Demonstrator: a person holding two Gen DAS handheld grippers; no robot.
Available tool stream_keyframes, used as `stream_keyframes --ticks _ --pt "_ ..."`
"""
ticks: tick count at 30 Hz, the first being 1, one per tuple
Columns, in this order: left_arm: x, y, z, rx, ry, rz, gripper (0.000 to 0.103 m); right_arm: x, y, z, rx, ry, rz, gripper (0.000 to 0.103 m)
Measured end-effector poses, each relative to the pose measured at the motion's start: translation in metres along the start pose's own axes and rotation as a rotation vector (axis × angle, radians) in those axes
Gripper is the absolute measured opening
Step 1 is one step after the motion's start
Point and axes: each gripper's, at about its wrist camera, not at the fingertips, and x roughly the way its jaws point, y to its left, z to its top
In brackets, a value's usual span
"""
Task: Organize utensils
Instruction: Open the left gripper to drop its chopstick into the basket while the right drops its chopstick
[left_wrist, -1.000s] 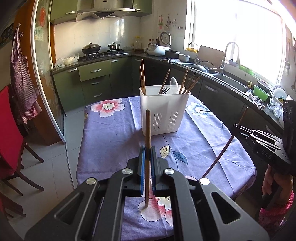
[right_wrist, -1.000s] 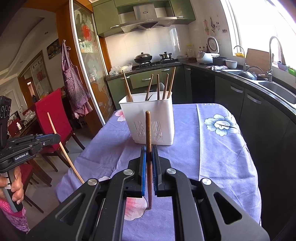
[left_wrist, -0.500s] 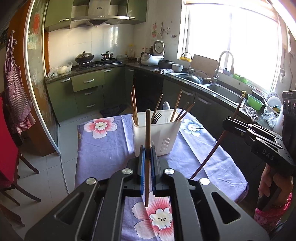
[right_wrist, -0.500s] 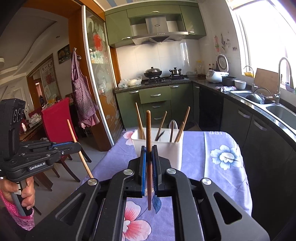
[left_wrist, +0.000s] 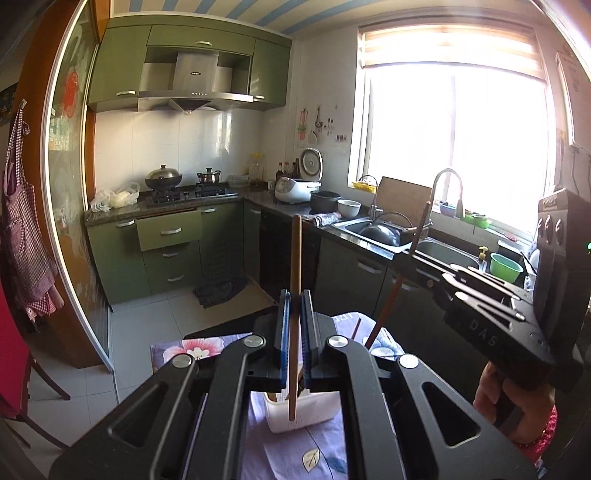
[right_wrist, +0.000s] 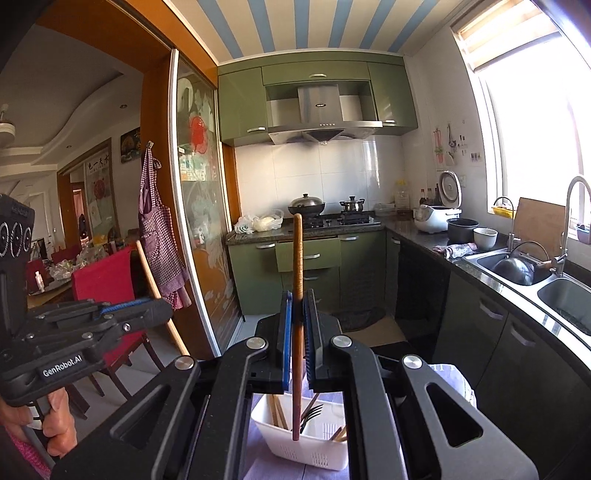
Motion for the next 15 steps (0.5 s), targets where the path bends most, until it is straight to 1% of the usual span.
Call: stream_keyframes --ticks 2,4,8,12,15 --pt "0.018 0.001 0.006 0.002 0.0 0.01 0.005 0.02 -0.006 0.002 0.0 0.018 -0.015 0.007" --pt "0.042 0.001 0.007 0.004 0.016 0.016 0.005 0.04 -0.014 -0.002 0.009 0.046 -0.013 0.007" --pt "0.084 0.009 -0.004 -0.016 0.081 0.015 0.005 0.073 -0.025 -0.015 0.019 0.095 -0.02 0.007" --pt "0.109 0.016 -0.021 -0.025 0.144 0.02 0.006 0.096 -0.031 -0.033 0.024 0.144 -0.011 0.007" --pt "0.12 0.02 -0.034 -0.017 0.182 0.031 0.006 0.107 -0.032 -0.046 0.024 0.177 -0.005 0.007"
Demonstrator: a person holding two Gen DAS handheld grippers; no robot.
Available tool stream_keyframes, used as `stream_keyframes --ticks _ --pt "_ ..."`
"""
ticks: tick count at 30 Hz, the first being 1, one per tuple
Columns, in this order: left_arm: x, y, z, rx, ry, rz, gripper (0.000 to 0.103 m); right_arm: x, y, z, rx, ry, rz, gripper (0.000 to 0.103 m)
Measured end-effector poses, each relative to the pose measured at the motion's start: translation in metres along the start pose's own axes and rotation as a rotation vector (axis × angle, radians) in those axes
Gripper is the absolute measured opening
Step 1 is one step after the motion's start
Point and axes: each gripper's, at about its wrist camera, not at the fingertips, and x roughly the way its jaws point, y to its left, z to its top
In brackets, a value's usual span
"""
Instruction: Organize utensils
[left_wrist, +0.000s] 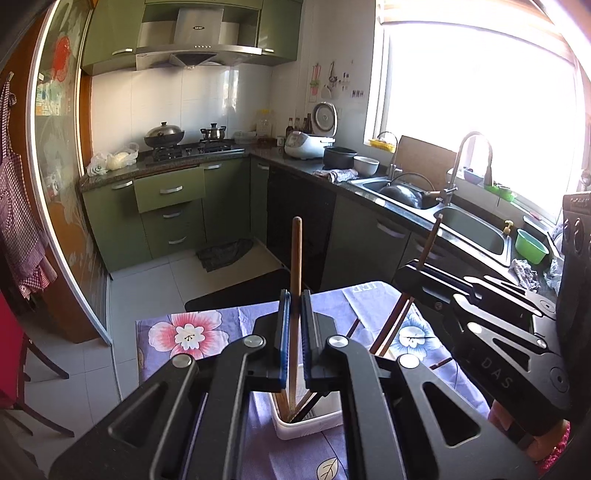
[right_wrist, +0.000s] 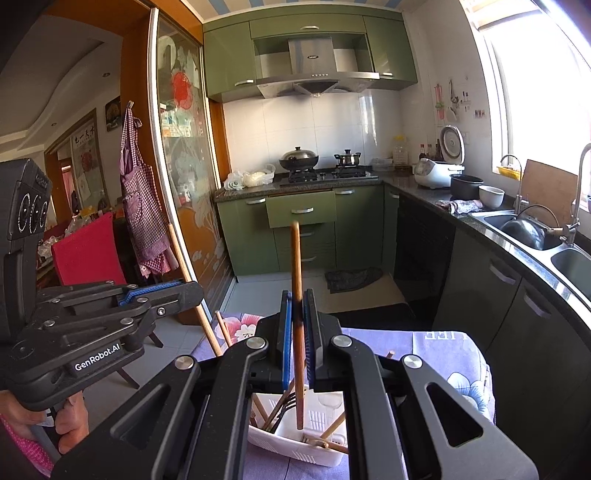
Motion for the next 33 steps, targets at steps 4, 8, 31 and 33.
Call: stream_keyframes --ticks 4,8,31,33 --pt "0.007 0.002 -0.014 0.011 0.032 0.009 0.021 0.005 0.002 -0.015 0.001 0.019 0.003 0.007" --pt "-0.003 0.005 -0.021 -0.003 0.037 0.001 0.022 -0.008 0.008 -0.019 -0.005 0.002 0.006 0.007" --pt "-0.147 -0.017 -0.173 -0.06 -0.106 0.08 0.09 -0.182 0.015 -0.198 0.058 0.01 -0.049 0.072" --pt "-0.152 -0.02 -0.184 -0.047 -0.11 0.075 0.094 -0.192 0.018 -0.212 0.065 -0.008 -0.06 0.079"
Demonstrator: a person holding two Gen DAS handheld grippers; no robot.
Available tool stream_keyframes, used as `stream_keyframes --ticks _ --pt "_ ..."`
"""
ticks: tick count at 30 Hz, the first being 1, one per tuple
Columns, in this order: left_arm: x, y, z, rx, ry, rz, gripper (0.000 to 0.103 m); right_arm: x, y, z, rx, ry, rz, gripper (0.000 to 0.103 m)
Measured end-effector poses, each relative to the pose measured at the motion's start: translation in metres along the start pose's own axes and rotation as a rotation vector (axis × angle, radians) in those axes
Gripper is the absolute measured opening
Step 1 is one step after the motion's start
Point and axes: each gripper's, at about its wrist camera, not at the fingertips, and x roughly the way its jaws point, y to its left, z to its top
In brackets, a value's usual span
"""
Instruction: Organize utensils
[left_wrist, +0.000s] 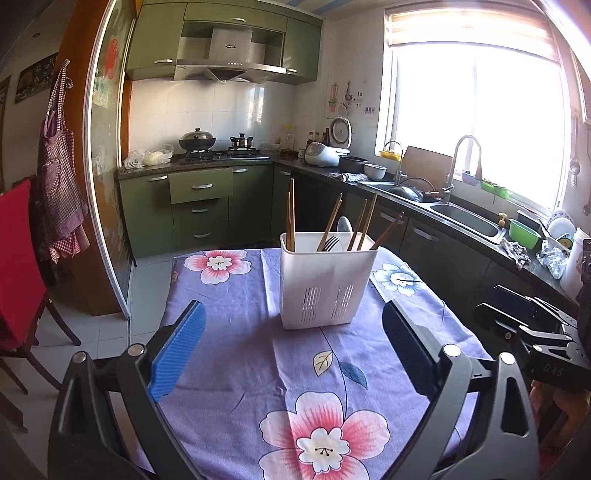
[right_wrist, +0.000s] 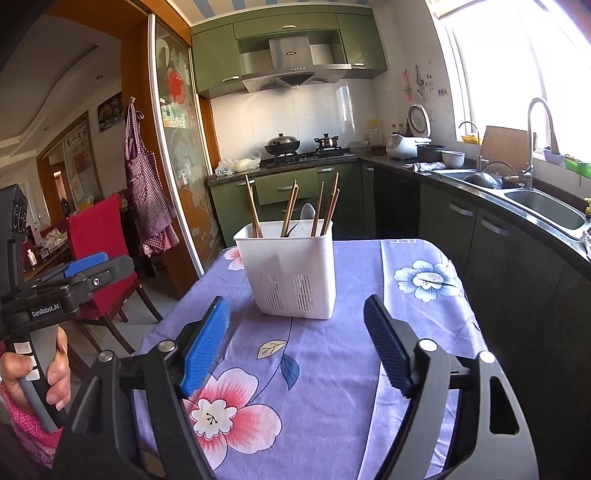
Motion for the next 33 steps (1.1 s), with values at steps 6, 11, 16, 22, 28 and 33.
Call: stream_keyframes --ticks 6,11,16,22,28,33 --pt "-0.025 0.001 -0.024 -0.033 -0.028 -0.005 0.096 -0.03 0.008 -0.025 -0.009 -0.06 -0.029 0.098" --pt "-0.043 0.005 -0.035 -0.045 -0.025 0.011 0.096 -0.052 0.012 -0.037 -0.017 -0.077 -0.062 0.098" --pt "-0.057 0.006 -0.036 -0.058 -0.041 0.017 0.096 -0.072 0.015 -0.029 -0.02 -0.128 -0.077 0.098" --pt "-0.074 -0.001 -0.037 -0.024 -0.072 0.024 0.096 -0.095 0.018 -0.019 -0.03 -0.185 -0.09 0.098" --pt "-0.083 -0.005 -0.039 -0.027 -0.079 0.007 0.096 -0.104 0.019 -0.014 -0.03 -0.197 -0.091 0.098" --pt "-0.086 -0.006 -0.041 -0.022 -0.073 0.005 0.096 -0.105 0.019 -0.014 -0.031 -0.193 -0.089 0.098"
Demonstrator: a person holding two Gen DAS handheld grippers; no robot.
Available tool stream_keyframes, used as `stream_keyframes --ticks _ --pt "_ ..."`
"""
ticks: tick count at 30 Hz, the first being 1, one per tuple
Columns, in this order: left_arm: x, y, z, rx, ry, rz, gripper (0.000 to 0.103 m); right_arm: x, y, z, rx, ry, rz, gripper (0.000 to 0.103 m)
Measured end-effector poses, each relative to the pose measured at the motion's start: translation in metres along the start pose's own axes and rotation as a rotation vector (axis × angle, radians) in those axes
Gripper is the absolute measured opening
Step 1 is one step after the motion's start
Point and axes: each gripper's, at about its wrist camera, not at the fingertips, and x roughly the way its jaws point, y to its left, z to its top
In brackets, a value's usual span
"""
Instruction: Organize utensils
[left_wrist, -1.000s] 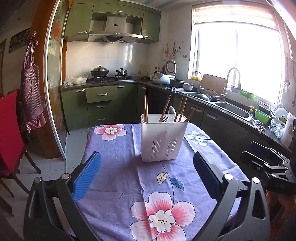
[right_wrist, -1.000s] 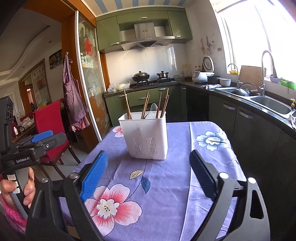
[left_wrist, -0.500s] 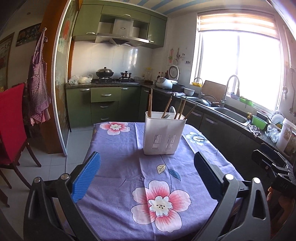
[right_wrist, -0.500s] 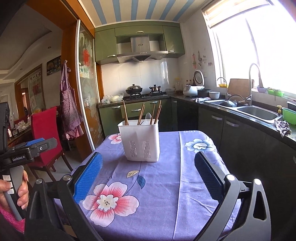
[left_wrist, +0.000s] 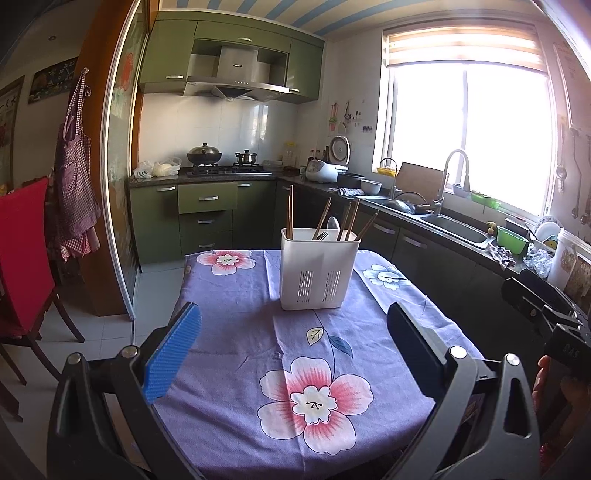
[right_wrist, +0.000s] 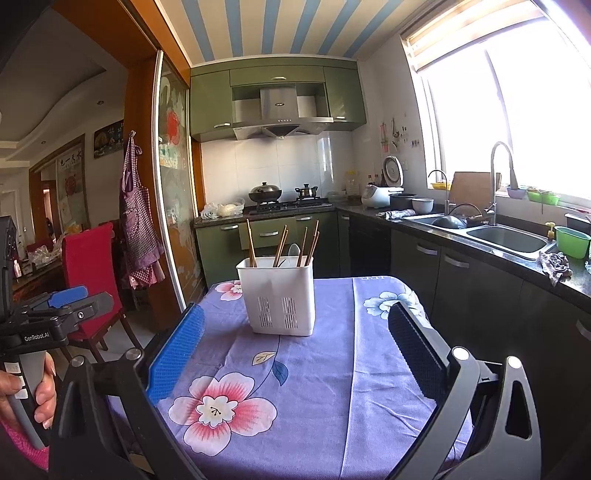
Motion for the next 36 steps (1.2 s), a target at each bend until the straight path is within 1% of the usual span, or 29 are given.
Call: stream_keyframes --ticks 8,31,36 --pt "-0.0056 -0.0005 0.0005 0.003 -0.012 0.005 0.096 -0.0042 -0.0002 0.0023 0.0 0.001 -0.001 0.098" --pt "-0.0037 0.0035 -0.0001 -0.002 -0.005 0.0 0.096 -0.0013 0.0011 0.0066 -0.002 0.012 0.004 0.098" --pt "-0.0022 -0.0006 -0.0007 0.015 -0.003 0.015 0.096 0.0002 0.002 0.0065 -0.005 0.015 0.003 0.098"
